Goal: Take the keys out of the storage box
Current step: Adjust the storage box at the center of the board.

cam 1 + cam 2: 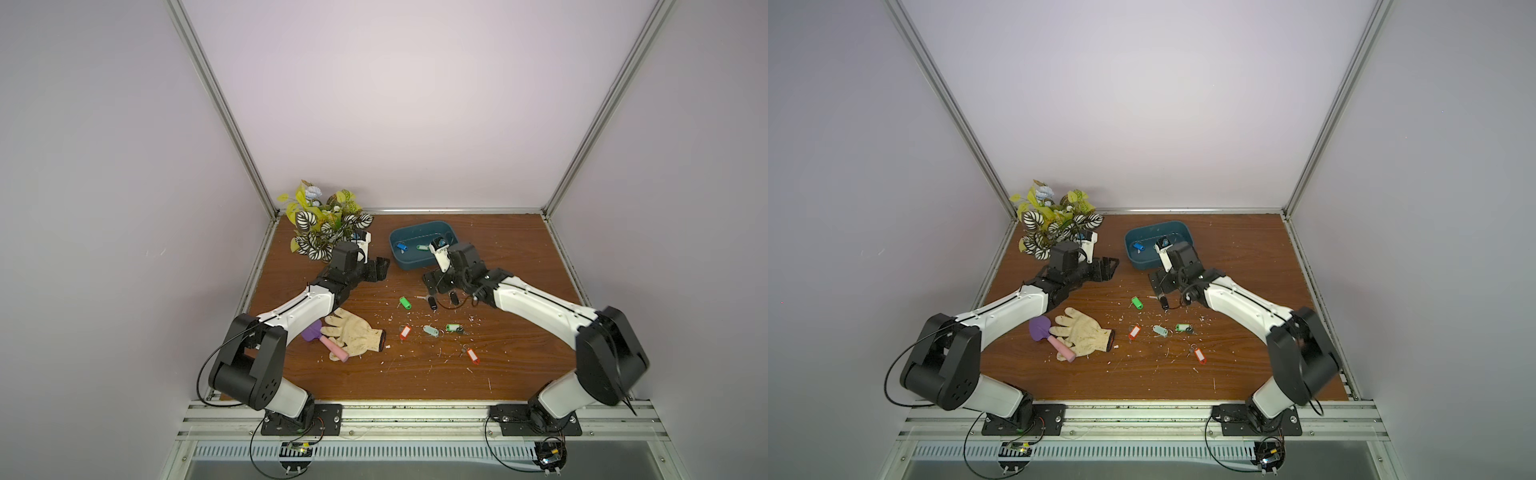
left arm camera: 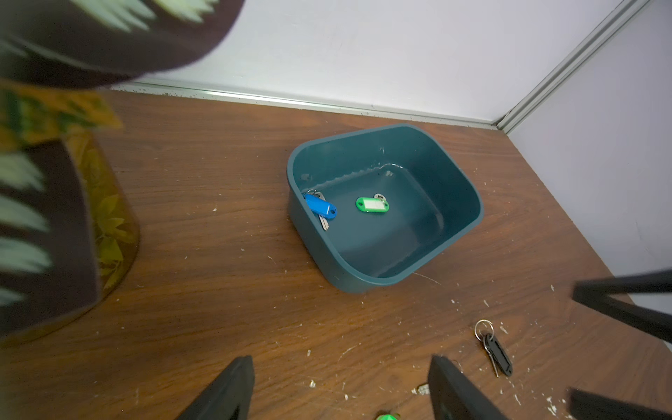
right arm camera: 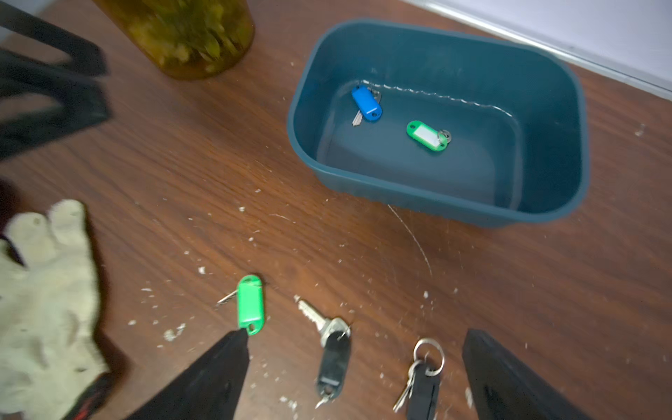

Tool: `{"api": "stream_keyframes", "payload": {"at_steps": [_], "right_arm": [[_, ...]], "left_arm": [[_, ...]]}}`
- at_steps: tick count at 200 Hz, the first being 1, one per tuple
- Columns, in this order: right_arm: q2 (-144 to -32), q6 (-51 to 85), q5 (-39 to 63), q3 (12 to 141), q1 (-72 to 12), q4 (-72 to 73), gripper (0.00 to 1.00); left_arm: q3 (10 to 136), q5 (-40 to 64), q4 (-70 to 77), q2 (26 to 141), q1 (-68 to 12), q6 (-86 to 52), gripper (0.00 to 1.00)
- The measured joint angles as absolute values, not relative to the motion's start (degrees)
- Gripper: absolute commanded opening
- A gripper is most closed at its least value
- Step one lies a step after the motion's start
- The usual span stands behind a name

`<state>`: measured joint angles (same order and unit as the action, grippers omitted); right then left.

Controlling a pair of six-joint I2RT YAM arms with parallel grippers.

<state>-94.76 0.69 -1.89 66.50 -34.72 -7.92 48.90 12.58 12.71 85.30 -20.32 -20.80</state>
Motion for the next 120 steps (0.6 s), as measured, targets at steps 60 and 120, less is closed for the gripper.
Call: {"api": "stream_keyframes", "payload": {"at_steps": [60, 120], "right_arm": [[-115.9, -22.0, 17.0, 87.0, -27.0, -15.9, 0.99], [-128.7, -31.2, 24.2, 104.4, -23.9, -27.4, 0.65]], "left_arm": [[48.4, 12.6, 12.7, 84.9, -17.7, -20.8, 0.81], [48.4, 13.1, 12.9, 85.9, -15.3, -20.8, 0.80]]}}
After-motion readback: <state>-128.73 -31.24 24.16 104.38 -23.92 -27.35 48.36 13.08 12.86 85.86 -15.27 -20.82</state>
